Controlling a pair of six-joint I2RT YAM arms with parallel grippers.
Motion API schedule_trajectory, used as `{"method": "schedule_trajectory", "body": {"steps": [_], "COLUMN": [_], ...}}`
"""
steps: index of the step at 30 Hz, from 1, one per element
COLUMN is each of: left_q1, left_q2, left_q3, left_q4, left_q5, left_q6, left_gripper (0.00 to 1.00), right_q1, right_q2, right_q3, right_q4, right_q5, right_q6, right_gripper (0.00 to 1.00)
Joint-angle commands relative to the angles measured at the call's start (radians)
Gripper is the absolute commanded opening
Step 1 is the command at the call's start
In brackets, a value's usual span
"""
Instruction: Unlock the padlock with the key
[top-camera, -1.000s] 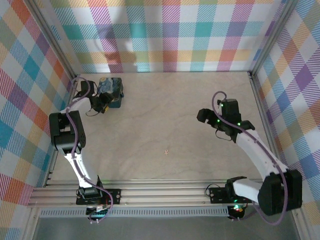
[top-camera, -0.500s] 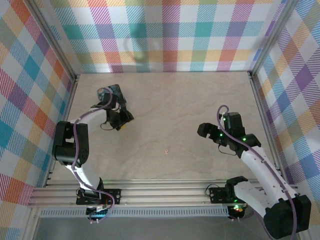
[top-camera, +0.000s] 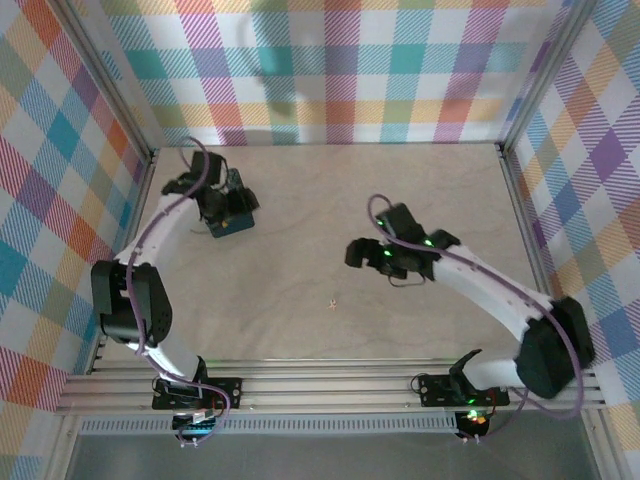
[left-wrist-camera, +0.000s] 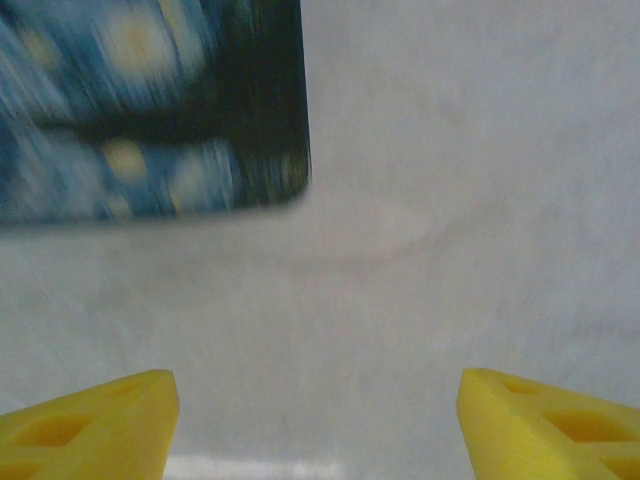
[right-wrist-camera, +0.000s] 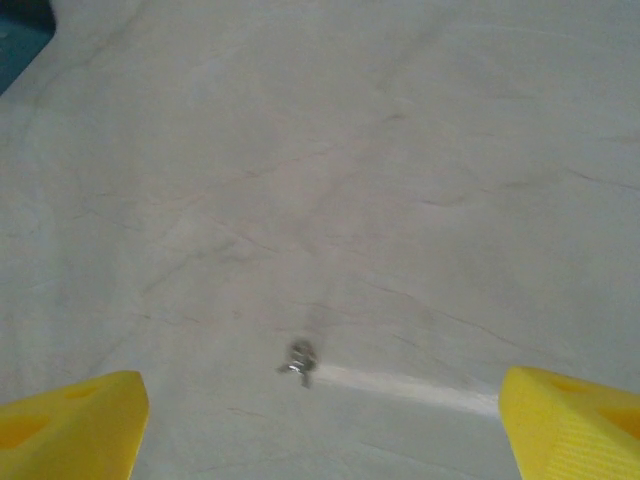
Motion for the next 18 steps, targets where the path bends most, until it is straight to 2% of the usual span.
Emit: {"method": "schedule_trajectory", "body": {"steps": [1,3,6,10,14,18], "left_q1": [0.074,0.121,0.184,0.212,0.211,0.205], "left_q2": [0.114,0.169,0.235,0.35,0.472,0.495], "left_q3": [0.124,0.174,0.197,0.289,0.419,0.392], "left_q4": [-0.135,-0.151,-0.103,-0.098,-0.166,-0.155], "left_q5": [-0.047,-0.052,0.001,0.048,0.062,0.11], "left_q6": [0.037,0.026,0.014,0.042,0.106,0.135], "left_gripper": [0.74,0.75,0.75,0.74,0.73,0.64], "right_q1": [0.021,0.022,0.021,0.019,0.017,0.004], "right_q2": [0.16,0.269,0.402,0.534,0.552,0.528], "right_q3": [0.173,0.282,0.441,0.579,0.536,0.44], "right_q4": [0.001,-0.009,-0.032,-0.051,0.004,0.038], "right_q5": [-0.074,-0.125,-0.156,-0.181,-0.196,-0.215], "right_q6": [0.005,-0.023,-0.082,-0.134,-0.139,-0.137], "right_gripper": [0.91,0.91,0.92,0.91,0.91,0.91]}}
